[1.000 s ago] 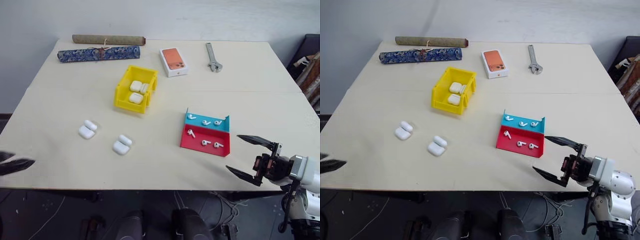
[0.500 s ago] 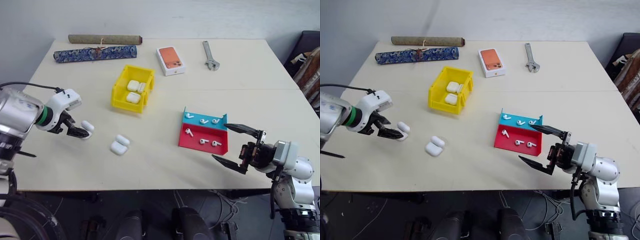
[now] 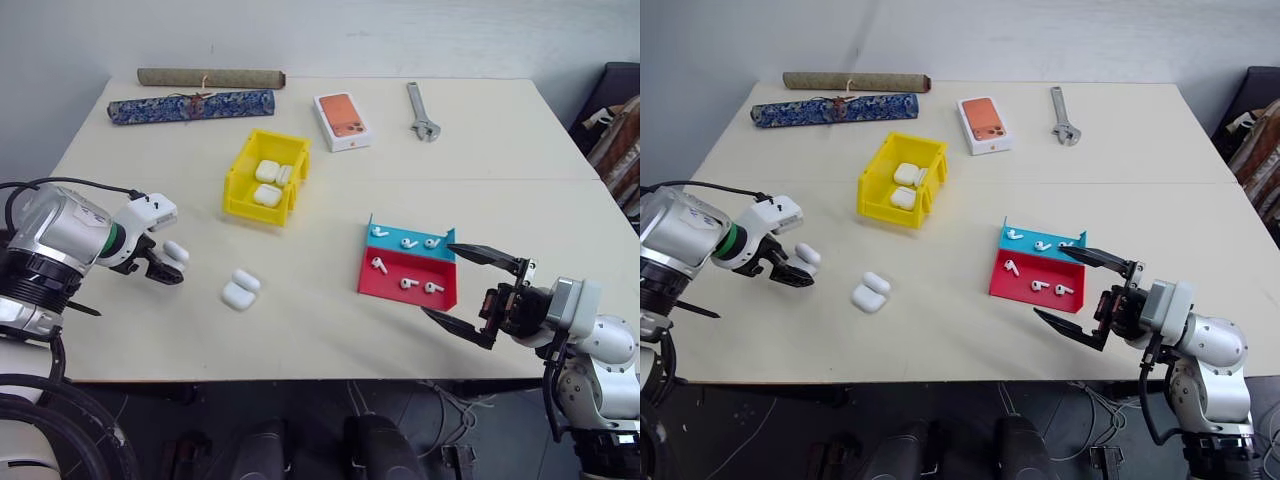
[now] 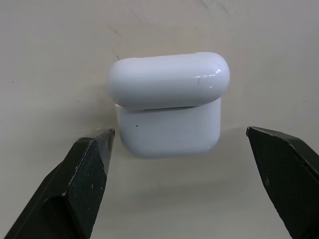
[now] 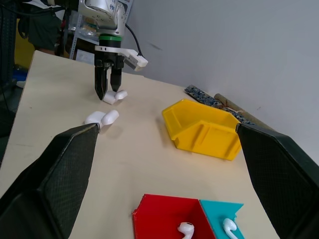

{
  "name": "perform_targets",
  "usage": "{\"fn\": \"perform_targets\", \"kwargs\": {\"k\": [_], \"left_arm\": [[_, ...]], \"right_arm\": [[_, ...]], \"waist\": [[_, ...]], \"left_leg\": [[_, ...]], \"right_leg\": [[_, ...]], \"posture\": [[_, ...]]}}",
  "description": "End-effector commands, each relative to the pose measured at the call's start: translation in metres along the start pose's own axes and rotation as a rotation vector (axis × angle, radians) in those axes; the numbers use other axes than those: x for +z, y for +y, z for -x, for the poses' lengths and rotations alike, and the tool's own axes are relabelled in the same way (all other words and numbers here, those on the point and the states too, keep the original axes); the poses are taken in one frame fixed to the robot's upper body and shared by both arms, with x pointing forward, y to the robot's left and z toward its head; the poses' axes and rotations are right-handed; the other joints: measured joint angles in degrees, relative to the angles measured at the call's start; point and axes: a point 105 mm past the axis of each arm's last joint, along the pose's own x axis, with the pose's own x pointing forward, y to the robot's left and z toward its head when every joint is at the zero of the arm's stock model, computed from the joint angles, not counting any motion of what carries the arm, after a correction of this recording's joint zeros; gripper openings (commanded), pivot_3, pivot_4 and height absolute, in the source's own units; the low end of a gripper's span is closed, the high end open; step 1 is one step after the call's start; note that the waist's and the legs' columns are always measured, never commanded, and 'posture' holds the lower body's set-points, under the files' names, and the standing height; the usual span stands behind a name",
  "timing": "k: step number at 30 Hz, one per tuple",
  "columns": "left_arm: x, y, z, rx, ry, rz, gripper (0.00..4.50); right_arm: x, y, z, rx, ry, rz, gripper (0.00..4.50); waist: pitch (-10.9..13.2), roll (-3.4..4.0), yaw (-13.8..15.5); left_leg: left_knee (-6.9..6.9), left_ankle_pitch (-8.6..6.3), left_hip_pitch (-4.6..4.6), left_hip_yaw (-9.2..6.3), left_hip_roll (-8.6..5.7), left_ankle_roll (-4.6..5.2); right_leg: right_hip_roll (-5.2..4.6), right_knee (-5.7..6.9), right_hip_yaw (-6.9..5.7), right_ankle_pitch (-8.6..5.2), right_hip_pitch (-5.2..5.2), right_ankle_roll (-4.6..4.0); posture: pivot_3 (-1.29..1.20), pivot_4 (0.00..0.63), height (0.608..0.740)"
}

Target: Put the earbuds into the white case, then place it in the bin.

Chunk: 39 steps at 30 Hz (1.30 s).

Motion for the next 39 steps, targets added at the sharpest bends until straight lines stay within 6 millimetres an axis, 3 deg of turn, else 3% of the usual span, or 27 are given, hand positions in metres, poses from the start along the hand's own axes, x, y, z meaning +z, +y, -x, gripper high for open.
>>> {"fn": "perform_targets", "kwargs": {"k": [1, 12, 19, 22, 25, 27, 29, 30, 33, 39], "left_arm": [[0.003, -0.001, 0.002, 0.023, -0.017, 0.001, 4.49], [-0.002, -0.001, -0.008, 0.074, 0.017, -0.005, 4.49], [-0.018, -0.002, -0.012, 0.065, 0.029, 0.052, 2.77], [-0.005, 0.003, -0.004, 0.054, -0.15, 0.082, 2.77], [0.019, 0.005, 0.018, 0.039, -0.424, 0.023, 2.77], [0.038, -0.021, 0.047, -0.135, -0.724, -0.157, 2.77], [0.037, -0.052, 0.077, -0.278, -0.97, -0.378, 2.77], [0.034, -0.06, 0.084, -0.314, -1.033, -0.391, 2.77], [0.024, -0.093, 0.089, -0.46, -1.106, -0.429, 2.77], [0.047, -0.176, 0.088, -0.671, -1.447, -0.467, 2.77]], "right_arm": [[0.004, -0.003, 0.006, -0.005, -0.009, 0.033, 4.5], [0.009, -0.003, -0.001, -0.007, -0.017, 0.042, 4.5], [0.015, -0.005, -0.007, -0.021, -0.009, 0.051, 4.5], [0.014, -0.004, -0.004, -0.029, 0.003, 0.046, 4.5], [0.011, -0.005, 0.003, -0.039, 0.032, 0.042, 4.5], [0.007, -0.006, 0.01, -0.041, 0.074, 0.027, 4.5], [0.006, -0.008, 0.017, -0.045, 0.111, 0.012, 4.5], [0.004, -0.008, 0.023, -0.044, 0.144, -0.002, 4.5], [0.0, -0.006, 0.046, -0.061, 0.271, -0.044, 4.5], [-0.006, -0.005, 0.121, -0.193, 0.651, -0.044, 4.5]], "waist": [[0.0, 0.0, 0.01], [0.0, 0.0, 0.0], [-0.01, 0.01, -0.07], [-0.04, 0.05, -0.25], [-0.02, 0.02, -0.05], [-0.02, 0.01, -0.03], [-0.02, 0.02, -0.04], [-0.02, 0.02, -0.03], [-0.04, 0.05, 0.28], [-0.1, 0.09, 1.86]], "left_leg": [[0.0, 0.0, 0.0, 0.0, 0.0, 0.0], [0.1, 0.0, 0.01, -0.02, 0.0, 0.0], [0.16, 0.05, 0.11, -0.03, 0.0, -0.04], [0.14, 0.06, 0.14, -0.01, 0.0, -0.04], [0.15, 0.07, 0.11, -0.08, 0.02, -0.06], [0.23, 0.05, 0.01, -0.12, 0.02, -0.03], [0.28, -0.02, -0.05, -0.12, 0.01, 0.02], [0.31, -0.05, -0.06, -0.11, 0.01, 0.03], [0.4, -0.15, -0.05, -0.15, 0.0, 0.07], [0.51, -0.26, 0.01, -0.17, -0.03, 0.28]], "right_leg": [[0.0, 0.0, 0.0, 0.0, 0.0, 0.0], [-0.01, 0.01, 0.0, 0.0, 0.0, 0.0], [-0.02, 0.08, 0.01, 0.0, 0.03, 0.0], [-0.01, 0.11, 0.04, 0.0, 0.03, 0.0], [-0.02, 0.11, -0.01, 0.0, 0.01, 0.0], [-0.04, 0.08, -0.07, 0.0, 0.01, 0.0], [-0.11, 0.01, -0.11, 0.0, 0.03, 0.0], [-0.13, -0.01, -0.11, 0.01, 0.04, 0.01], [-0.13, -0.13, -0.15, 0.01, 0.16, 0.01], [-0.11, -0.38, -0.1, 0.09, 0.48, 0.16]], "posture": [[0.0, 0.15, 0.74], [0.0, 0.15, 0.74], [0.0, 0.15, 0.74], [0.0, 0.15, 0.74], [0.0, 0.15, 0.74], [0.0, 0.15, 0.74], [0.0, 0.15, 0.74], [0.0, 0.15, 0.74], [0.0, 0.15, 0.74], [0.0, 0.15, 0.74]]}}
